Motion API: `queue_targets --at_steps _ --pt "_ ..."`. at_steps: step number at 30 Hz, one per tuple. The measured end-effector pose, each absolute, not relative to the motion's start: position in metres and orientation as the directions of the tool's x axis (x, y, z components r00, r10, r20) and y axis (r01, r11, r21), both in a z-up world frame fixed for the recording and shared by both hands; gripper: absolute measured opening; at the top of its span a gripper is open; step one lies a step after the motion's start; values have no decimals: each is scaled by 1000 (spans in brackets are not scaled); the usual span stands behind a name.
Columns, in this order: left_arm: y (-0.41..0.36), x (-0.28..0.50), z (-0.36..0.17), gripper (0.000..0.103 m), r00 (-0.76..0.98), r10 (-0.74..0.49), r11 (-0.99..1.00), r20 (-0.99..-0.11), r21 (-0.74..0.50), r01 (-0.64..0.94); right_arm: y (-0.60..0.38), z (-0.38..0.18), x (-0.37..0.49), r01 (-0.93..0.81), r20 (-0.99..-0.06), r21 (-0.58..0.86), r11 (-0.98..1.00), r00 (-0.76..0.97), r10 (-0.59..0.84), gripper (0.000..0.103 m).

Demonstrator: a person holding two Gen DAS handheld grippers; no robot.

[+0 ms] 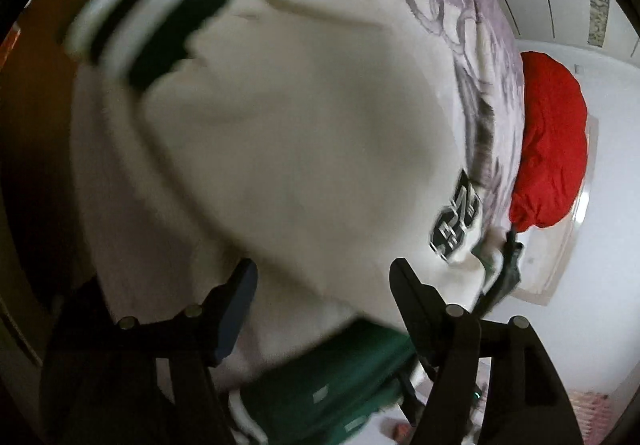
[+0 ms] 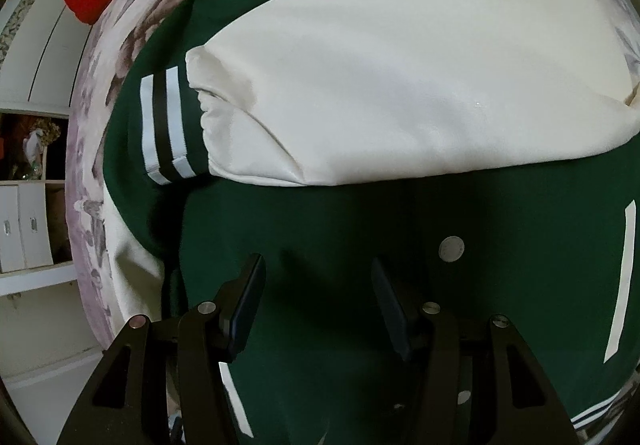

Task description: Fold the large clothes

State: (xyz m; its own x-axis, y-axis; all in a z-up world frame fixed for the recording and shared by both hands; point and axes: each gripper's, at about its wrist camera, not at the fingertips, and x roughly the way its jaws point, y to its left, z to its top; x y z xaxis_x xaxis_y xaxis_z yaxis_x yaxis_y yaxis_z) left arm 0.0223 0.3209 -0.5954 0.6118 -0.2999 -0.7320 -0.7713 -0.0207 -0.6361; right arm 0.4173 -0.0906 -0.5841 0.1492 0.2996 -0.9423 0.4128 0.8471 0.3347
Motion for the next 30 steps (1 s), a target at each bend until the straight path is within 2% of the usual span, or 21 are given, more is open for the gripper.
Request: queue_targets --at_steps 2,3,4,5,9,12,17,23,24,26,28,29,30 --pt "328 32 -594 64 612 -224 -3 -758 -628 -778 -91 -587 418 408 -948 317 856 140 284 57" --pt "332 39 -589 53 620 -158 5 -768 -629 -777 -92 -587 418 408 -951 310 859 140 277 57" --pt "338 45 -581 17 616 -93 30 -782 -621 -783 -93 -587 418 407 -951 308 860 142 273 58" --pt "347 57 -569 3 592 -24 83 -806 -591 -802 -94 -586 417 406 -952 304 862 144 269 58" --pt "391 97 -540 3 635 113 201 -764 -608 -768 -97 -582 418 389 -958 284 876 152 243 58" --pt "436 126 -533 3 654 141 259 -743 -610 -749 -97 -578 423 377 -962 267 887 164 219 58" --pt "497 189 -556 3 645 72 326 -761 -593 -736 -84 -569 445 341 -960 259 904 197 201 59" --pt "502 212 -585 7 628 -11 344 -778 -592 -728 -53 -555 491 314 -937 296 902 277 212 72" --pt "501 207 -589 9 633 -31 323 -773 -607 -726 -44 -555 501 307 -937 293 906 282 207 75" --pt "498 201 -596 19 640 -67 281 -765 -630 -724 -26 -561 518 282 -944 269 921 265 194 76" --pt "497 193 -602 48 656 -103 240 -748 -658 -714 -7 -575 535 263 -972 161 951 212 105 76" --pt "494 189 -605 49 679 -123 218 -724 -687 -693 -1 -581 540 262 -978 113 958 202 60 68" --pt "491 188 -605 49 685 -129 214 -717 -695 -686 3 -584 542 261 -978 99 960 206 45 49"
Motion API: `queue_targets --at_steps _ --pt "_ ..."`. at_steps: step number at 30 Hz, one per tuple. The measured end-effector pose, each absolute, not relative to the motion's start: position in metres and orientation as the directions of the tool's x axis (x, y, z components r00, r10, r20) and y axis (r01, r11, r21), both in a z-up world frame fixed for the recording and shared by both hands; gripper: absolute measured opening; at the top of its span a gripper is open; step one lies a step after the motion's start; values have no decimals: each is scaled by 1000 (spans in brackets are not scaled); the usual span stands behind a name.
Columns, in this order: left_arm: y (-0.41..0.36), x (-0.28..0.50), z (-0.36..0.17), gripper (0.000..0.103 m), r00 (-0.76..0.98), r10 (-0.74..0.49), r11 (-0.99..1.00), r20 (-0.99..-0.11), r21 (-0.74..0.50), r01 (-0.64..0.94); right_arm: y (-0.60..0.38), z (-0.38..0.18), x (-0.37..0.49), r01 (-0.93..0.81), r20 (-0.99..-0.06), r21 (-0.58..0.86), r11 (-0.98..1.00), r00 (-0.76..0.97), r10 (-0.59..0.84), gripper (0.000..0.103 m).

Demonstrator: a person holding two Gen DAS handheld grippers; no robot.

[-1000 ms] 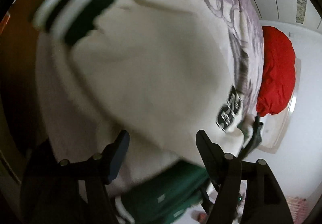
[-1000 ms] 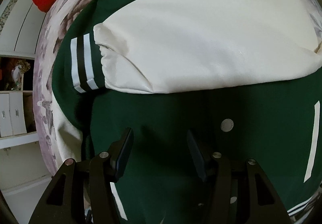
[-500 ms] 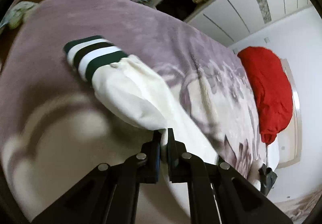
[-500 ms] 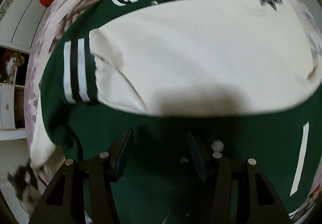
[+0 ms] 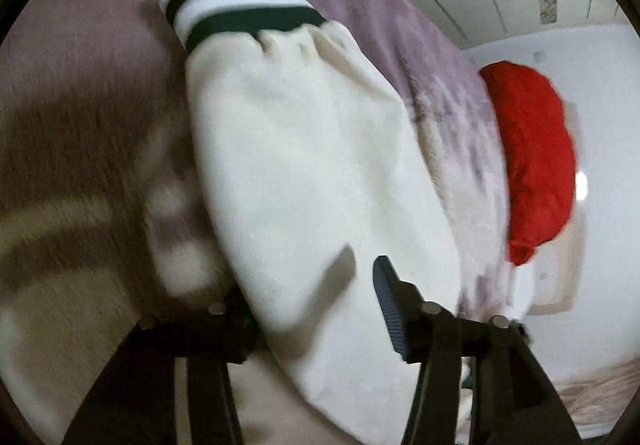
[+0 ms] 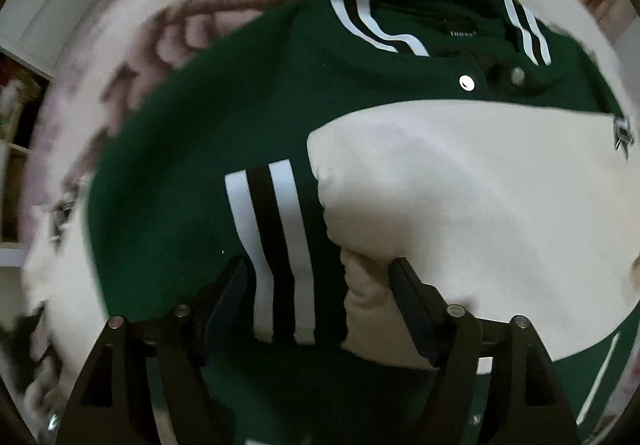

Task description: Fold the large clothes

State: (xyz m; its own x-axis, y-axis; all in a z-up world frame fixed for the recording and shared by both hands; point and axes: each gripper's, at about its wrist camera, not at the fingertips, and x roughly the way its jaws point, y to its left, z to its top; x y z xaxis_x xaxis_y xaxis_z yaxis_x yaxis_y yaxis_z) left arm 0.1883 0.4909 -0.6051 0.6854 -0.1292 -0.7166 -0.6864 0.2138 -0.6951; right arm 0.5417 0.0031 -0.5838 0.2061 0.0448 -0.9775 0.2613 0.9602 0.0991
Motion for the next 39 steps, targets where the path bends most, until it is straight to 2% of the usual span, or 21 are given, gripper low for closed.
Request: queue_targets --at_steps 1,3,6,8,11,13,15,17,19,22,25,26,27,29,31,32,33,34,35,36,39 --pt "490 186 -603 49 682 -129 219 -719 -692 -688 7 -586 544 257 -979 66 964 204 13 43" --pt "486 190 -600 50 674 -125 238 -728 -682 -692 18 -579 548 233 -975 27 972 220 -26 20" --pt "483 196 -600 58 680 -125 241 -723 -687 -686 40 -546 545 129 -957 76 989 287 36 19" --pt "483 202 -602 59 675 -126 242 -727 -682 -690 56 -540 544 64 -956 76 995 289 55 18" --pt "484 209 -605 59 669 -117 236 -734 -675 -699 59 -564 546 17 -973 78 997 217 73 26" --pt "486 213 -606 59 668 -105 226 -736 -672 -705 35 -573 547 64 -973 182 981 153 170 32" --pt "486 212 -606 59 672 -97 214 -734 -675 -706 5 -563 535 150 -942 318 936 160 294 48" --pt "487 211 -606 59 679 -94 207 -728 -681 -702 -36 -547 515 268 -914 396 878 209 348 48" --pt "487 211 -606 59 683 -91 207 -725 -685 -699 -90 -528 485 405 -902 422 811 281 328 48" --pt "484 211 -605 59 680 -78 223 -729 -678 -701 -181 -511 437 601 -935 310 737 335 120 48" --pt "481 215 -603 59 670 -57 234 -740 -662 -712 -266 -525 397 730 -951 149 667 291 -107 48" --pt "480 216 -604 59 671 -54 231 -740 -663 -712 -287 -541 391 753 -960 101 650 245 -134 43" --pt "479 216 -605 60 672 -44 220 -739 -663 -715 -311 -575 380 781 -986 71 620 150 -77 33" --pt "479 217 -606 61 676 -36 207 -736 -667 -716 -322 -602 369 810 -990 133 571 136 37 33" --pt "480 217 -606 61 681 -29 200 -731 -672 -713 -312 -591 375 773 -992 77 630 122 -29 39" --pt "480 217 -606 61 686 -21 195 -727 -676 -710 -300 -581 381 739 -992 43 673 113 -61 53" --pt "479 217 -604 60 693 -10 192 -721 -682 -706 -286 -574 383 723 -989 54 689 133 -62 56" --pt "479 216 -602 51 702 9 191 -712 -688 -700 -278 -569 384 713 -987 70 697 153 -57 56" --pt "478 217 -596 36 715 39 199 -698 -696 -690 -266 -561 384 694 -982 96 714 182 -44 56" --pt "479 220 -590 2 705 65 215 -706 -680 -701 -245 -553 388 653 -978 113 749 205 -31 57" --pt "481 228 -564 3 731 112 259 -673 -690 -676 -199 -542 401 550 -973 114 827 229 -18 58"
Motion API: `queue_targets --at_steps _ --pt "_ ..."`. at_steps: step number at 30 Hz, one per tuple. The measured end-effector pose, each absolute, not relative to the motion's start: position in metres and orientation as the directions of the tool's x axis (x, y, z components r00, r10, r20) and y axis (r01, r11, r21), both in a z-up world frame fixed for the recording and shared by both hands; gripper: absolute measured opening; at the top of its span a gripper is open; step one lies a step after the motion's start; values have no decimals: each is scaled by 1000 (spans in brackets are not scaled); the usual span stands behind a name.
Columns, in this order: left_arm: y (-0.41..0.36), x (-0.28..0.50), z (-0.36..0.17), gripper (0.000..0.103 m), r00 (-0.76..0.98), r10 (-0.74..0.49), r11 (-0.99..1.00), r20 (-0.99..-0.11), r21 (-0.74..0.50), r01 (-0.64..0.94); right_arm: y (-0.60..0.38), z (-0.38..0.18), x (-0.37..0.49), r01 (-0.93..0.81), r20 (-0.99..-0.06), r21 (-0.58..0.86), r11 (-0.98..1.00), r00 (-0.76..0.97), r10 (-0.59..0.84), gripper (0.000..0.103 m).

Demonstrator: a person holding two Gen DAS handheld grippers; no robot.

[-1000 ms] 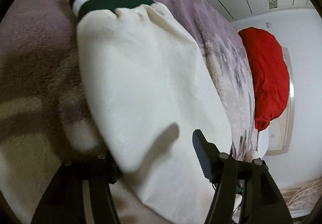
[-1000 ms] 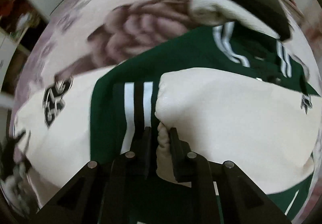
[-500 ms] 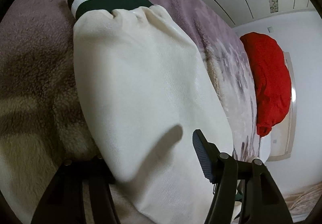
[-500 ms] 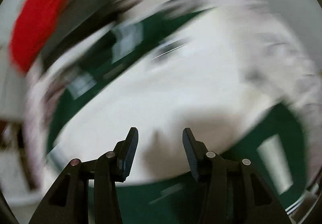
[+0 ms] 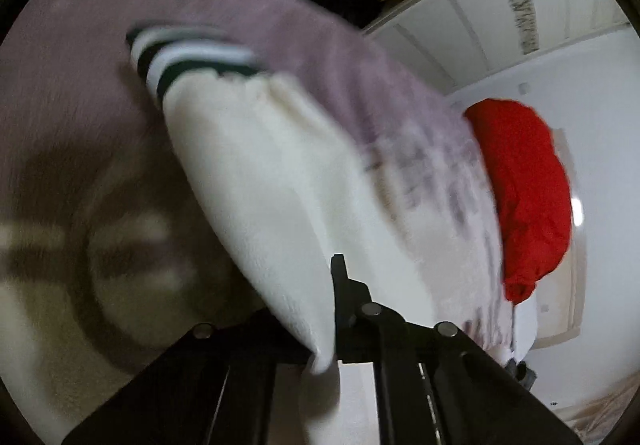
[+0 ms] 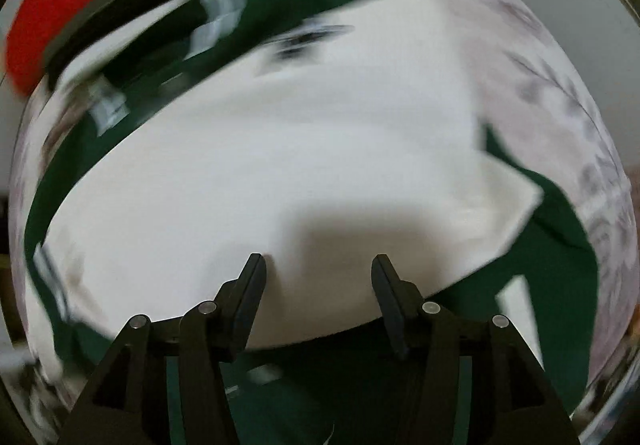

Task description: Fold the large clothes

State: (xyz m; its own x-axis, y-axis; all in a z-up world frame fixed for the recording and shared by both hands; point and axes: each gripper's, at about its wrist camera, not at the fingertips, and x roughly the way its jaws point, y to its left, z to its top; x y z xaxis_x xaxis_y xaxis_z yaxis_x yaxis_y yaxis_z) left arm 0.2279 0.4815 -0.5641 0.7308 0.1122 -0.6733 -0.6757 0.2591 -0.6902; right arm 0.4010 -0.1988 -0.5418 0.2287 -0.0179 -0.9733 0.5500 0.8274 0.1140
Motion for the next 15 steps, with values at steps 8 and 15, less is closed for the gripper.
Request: queue_targets --at_steps 8,15 --pt "445 269 -450 1 788 183 591 -588 -574 -566 -78 -546 446 261 -970 -160 952 135 -201 81" --pt "357 300 -363 1 866 103 813 -490 -460 -356 -51 -554 462 230 -977 -131 964 137 -165 82"
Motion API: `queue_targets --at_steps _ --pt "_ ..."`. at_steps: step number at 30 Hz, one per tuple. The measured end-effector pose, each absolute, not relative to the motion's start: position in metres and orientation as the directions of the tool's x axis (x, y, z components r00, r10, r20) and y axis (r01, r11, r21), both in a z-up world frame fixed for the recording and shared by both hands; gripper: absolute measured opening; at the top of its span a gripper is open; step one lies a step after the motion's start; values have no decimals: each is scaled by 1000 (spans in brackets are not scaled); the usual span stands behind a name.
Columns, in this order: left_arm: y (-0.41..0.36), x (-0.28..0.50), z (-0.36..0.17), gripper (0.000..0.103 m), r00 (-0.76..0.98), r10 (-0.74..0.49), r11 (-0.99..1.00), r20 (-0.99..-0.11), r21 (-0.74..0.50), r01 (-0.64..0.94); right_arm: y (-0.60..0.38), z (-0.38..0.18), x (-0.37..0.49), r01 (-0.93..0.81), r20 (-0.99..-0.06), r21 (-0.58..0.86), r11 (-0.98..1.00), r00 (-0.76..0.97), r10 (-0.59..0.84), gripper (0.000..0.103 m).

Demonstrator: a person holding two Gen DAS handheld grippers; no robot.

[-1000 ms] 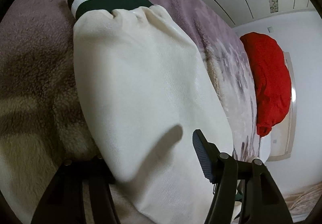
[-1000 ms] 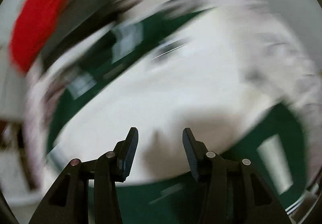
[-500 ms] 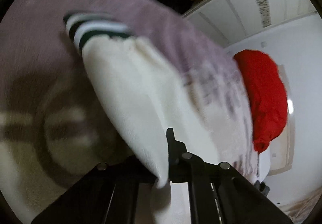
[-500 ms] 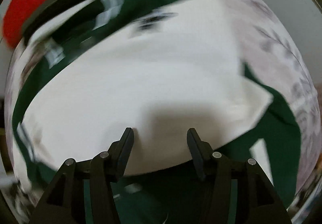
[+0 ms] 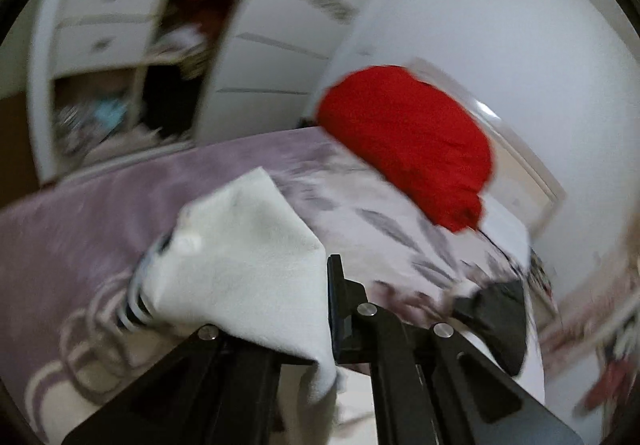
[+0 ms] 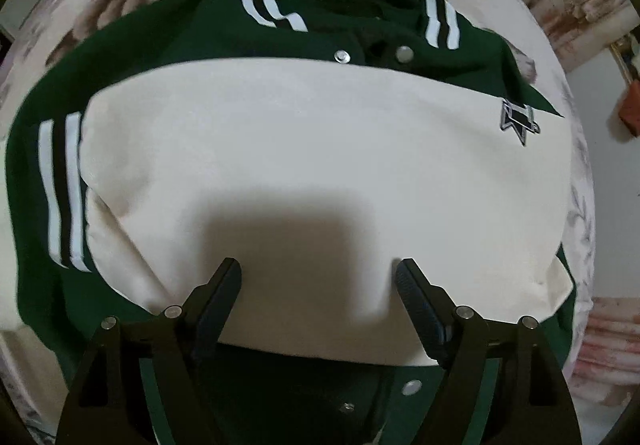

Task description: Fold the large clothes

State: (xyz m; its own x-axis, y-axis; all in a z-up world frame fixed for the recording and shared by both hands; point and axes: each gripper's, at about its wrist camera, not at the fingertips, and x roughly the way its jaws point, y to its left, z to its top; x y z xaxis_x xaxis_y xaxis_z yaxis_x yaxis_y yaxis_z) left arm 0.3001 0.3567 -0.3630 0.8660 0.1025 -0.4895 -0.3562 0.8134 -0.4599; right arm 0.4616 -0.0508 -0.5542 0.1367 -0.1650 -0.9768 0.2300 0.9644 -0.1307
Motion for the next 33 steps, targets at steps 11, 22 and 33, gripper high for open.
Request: queue_targets --at_steps 11,22,33 --pt "123 338 -333 0 832 -196 937 -520 -349 3 -155 -538 430 340 -983 90 936 181 29 82" --pt "-171 356 -441 2 503 -409 911 -761 -308 275 -423 -556 294 614 -991 123 780 115 66 82" --pt "-194 311 -458 99 434 -291 925 -853 -134 357 -524 -556 215 650 -910 412 639 268 316 82"
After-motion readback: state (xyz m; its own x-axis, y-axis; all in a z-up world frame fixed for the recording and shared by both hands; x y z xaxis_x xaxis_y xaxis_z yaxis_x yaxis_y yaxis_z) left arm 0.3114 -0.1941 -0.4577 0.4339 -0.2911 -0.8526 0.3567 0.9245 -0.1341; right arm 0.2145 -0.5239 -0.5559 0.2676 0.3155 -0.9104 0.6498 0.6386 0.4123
